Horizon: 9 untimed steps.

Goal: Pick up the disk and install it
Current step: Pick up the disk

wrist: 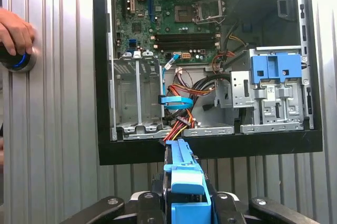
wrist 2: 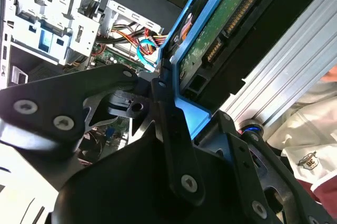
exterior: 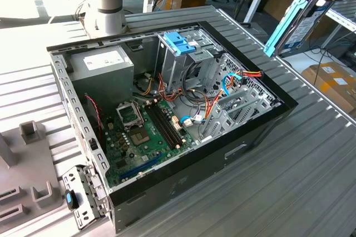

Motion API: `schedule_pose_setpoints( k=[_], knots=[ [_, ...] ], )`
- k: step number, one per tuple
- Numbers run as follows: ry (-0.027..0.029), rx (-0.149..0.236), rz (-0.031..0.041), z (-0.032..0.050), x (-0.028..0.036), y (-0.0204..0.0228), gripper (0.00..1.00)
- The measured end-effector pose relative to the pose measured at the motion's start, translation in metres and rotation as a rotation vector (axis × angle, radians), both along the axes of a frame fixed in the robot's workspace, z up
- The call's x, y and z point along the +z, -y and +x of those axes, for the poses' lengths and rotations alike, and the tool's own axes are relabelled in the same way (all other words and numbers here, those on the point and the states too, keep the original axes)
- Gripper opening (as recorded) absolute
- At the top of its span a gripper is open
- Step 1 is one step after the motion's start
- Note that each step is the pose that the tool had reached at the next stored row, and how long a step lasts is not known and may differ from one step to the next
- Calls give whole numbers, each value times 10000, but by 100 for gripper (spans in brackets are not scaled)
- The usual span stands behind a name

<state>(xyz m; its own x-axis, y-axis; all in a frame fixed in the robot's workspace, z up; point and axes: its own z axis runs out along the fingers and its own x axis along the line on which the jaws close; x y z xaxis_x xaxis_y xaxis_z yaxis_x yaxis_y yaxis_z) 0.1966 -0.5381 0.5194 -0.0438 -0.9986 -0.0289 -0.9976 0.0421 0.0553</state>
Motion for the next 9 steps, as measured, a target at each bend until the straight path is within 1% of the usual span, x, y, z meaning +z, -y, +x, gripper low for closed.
schedule_pose_setpoints(
  k=[3,5,6,8,9],
  knots=[
    [0,0,0,0,0,59,37],
    [0,0,0,-1,0,85,37],
    [0,0,1,-5,0,114,37],
    [0,0,1,-16,0,159,37],
    [0,1,0,-25,0,192,37]
  ],
)
